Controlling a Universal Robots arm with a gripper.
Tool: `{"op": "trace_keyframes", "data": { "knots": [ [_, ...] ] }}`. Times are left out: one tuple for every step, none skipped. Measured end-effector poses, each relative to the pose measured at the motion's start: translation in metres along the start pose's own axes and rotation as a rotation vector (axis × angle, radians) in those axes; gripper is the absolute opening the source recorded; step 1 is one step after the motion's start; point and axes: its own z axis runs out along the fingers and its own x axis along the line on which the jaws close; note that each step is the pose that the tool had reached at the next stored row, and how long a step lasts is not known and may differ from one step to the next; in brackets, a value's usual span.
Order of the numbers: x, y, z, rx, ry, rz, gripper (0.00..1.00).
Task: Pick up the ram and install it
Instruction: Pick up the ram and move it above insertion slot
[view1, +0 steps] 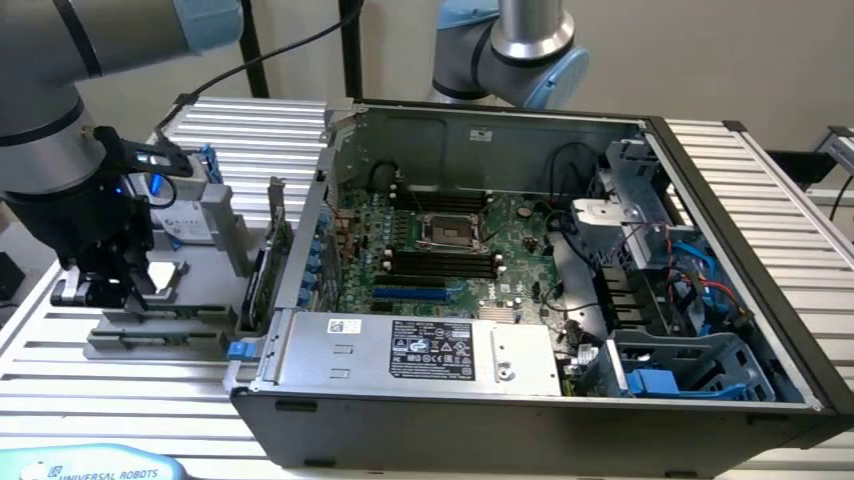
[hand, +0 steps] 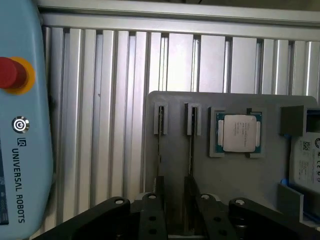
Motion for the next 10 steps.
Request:
{"op": "trace_keyframes", "data": {
  "knots": [
    [0.001,-0.0001,0.0018,0.0000,0.0001,-0.001,0.31],
    [0.001,-0.0001,0.0035,-0.0001,0.0002,-0.001,0.31],
    [0.002,-0.0002,0.0053,-0.0002,0.0002,-0.001,0.31],
    [0.003,-0.0003,0.0071,-0.0002,0.0002,-0.001,0.31],
    [0.004,-0.0005,0.0091,0.0000,0.0000,-0.002,0.31],
    [0.004,-0.0007,0.0110,0.0000,0.0000,-0.002,0.31],
    [0.005,-0.0009,0.0127,0.0001,0.0000,-0.003,0.31],
    [0.005,-0.0010,0.0145,0.0000,0.0001,-0.003,0.31],
    [0.006,-0.0012,0.0163,0.0000,0.0001,-0.004,0.31],
    [0.006,-0.0015,0.0180,-0.0001,0.0002,-0.004,0.31]
  ]
}}
